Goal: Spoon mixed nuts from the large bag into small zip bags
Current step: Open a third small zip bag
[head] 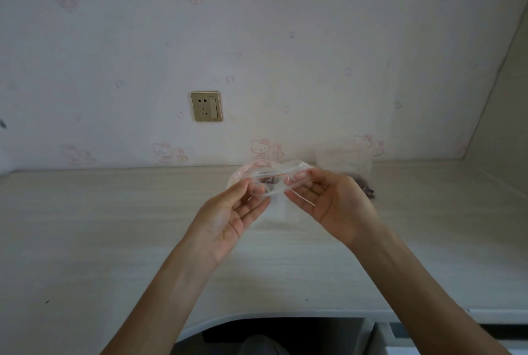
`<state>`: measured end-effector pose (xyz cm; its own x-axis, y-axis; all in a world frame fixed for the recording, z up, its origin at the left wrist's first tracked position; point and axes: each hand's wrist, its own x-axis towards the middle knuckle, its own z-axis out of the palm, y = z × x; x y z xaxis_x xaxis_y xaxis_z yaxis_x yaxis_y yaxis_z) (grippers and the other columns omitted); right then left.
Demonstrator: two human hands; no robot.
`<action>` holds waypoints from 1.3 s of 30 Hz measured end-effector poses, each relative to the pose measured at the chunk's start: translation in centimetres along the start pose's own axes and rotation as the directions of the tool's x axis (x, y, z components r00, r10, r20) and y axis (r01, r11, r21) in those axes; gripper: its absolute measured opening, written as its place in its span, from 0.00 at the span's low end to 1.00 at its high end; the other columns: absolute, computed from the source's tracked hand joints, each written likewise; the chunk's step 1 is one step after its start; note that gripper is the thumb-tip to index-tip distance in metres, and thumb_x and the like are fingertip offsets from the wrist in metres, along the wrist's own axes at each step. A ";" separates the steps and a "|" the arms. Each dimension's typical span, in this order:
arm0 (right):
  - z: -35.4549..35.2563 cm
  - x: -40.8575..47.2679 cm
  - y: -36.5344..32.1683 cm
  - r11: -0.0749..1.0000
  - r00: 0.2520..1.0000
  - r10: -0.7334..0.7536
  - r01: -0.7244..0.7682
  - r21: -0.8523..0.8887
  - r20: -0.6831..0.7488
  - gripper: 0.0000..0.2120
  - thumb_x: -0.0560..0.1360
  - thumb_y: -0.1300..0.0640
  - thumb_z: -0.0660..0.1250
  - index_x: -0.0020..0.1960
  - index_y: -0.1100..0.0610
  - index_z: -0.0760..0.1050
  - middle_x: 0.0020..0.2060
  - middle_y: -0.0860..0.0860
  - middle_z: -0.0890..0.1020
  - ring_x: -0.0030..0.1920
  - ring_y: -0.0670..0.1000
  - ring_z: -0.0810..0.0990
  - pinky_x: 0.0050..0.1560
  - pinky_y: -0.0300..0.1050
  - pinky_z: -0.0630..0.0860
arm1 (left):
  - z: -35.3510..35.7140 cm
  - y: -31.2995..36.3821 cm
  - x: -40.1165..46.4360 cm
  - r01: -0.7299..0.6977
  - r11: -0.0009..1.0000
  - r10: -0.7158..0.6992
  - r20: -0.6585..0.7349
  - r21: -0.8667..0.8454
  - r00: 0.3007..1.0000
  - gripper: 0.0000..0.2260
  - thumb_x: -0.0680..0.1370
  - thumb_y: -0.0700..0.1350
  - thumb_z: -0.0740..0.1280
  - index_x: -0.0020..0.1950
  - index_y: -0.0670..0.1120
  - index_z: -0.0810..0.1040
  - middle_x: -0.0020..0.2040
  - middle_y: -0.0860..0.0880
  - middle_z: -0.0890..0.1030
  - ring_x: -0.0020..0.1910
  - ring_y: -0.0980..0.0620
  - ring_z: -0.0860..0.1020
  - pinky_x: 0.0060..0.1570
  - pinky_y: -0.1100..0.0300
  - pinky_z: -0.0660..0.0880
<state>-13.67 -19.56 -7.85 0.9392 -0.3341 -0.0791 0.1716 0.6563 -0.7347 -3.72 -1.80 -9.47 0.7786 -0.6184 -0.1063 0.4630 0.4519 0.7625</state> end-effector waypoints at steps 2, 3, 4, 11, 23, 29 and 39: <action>0.2 0.0 0.0 0.999 0.999 0.034 -0.034 0.022 0.005 0.08 0.77 0.65 0.61 0.43 0.64 0.77 0.36 0.58 0.80 0.40 0.57 0.84 0.55 0.56 0.83 | 0.2 -0.1 0.0 0.054 0.999 -0.054 -0.009 0.001 0.999 0.05 0.73 0.40 0.72 0.41 0.40 0.87 0.37 0.46 0.82 0.38 0.52 0.84 0.48 0.49 0.85; 0.3 0.1 0.1 0.998 0.999 0.045 -0.045 0.036 -0.004 0.08 0.76 0.65 0.59 0.40 0.61 0.74 0.32 0.57 0.76 0.35 0.57 0.81 0.54 0.56 0.83 | 0.4 -0.1 -0.1 0.072 0.997 -0.071 -0.014 0.022 0.997 0.05 0.73 0.40 0.72 0.40 0.41 0.87 0.35 0.47 0.79 0.36 0.53 0.83 0.47 0.50 0.85; 0.4 0.1 0.2 0.997 0.999 0.052 -0.051 0.050 -0.015 0.08 0.74 0.65 0.57 0.38 0.59 0.71 0.30 0.56 0.72 0.31 0.56 0.76 0.49 0.55 0.82 | 0.5 -0.1 0.0 0.077 0.996 -0.076 -0.023 0.053 0.997 0.06 0.75 0.40 0.71 0.39 0.42 0.86 0.34 0.49 0.77 0.34 0.53 0.81 0.46 0.51 0.85; 0.2 0.2 0.2 0.998 0.998 0.059 -0.059 0.036 0.003 0.09 0.68 0.62 0.55 0.30 0.55 0.64 0.29 0.53 0.63 0.29 0.54 0.66 0.45 0.51 0.78 | 0.9 0.8 -0.2 0.140 0.988 -0.139 -0.017 0.061 0.990 0.07 0.68 0.42 0.67 0.30 0.45 0.75 0.31 0.50 0.69 0.30 0.53 0.73 0.45 0.55 0.73; -1.9 0.7 0.8 0.918 0.981 -0.051 0.121 -0.378 0.189 0.13 0.70 0.64 0.72 0.54 0.66 0.80 0.49 0.60 0.84 0.52 0.57 0.82 0.57 0.51 0.79 | -0.2 -0.4 0.5 -0.100 0.948 0.040 0.197 0.301 0.979 0.18 0.62 0.42 0.77 0.50 0.35 0.84 0.49 0.41 0.81 0.49 0.48 0.81 0.63 0.51 0.77; -1.2 1.2 2.2 0.852 0.949 -0.279 0.174 -0.494 -0.147 0.08 0.75 0.66 0.72 0.39 0.61 0.77 0.40 0.58 0.85 0.46 0.56 0.84 0.53 0.52 0.84 | 0.2 -2.3 1.0 -0.453 0.586 0.565 0.062 0.672 0.823 0.18 0.69 0.42 0.76 0.32 0.48 0.66 0.32 0.52 0.75 0.36 0.56 0.74 0.39 0.63 0.72; -0.9 0.9 2.5 0.883 0.883 -0.371 0.239 -0.404 -0.288 0.07 0.76 0.62 0.75 0.47 0.61 0.76 0.46 0.65 0.85 0.35 0.58 0.85 0.37 0.55 0.85 | -1.7 -2.7 1.8 -0.418 0.570 0.657 -0.086 0.708 0.749 0.11 0.78 0.47 0.75 0.45 0.44 0.76 0.40 0.47 0.82 0.37 0.50 0.83 0.43 0.42 0.85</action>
<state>-12.68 -18.80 -10.36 0.6793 -0.7338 0.0087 0.2560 0.2258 -0.9399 -2.86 -3.03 -12.81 0.9239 -0.1113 0.3660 -0.3613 0.0610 0.9305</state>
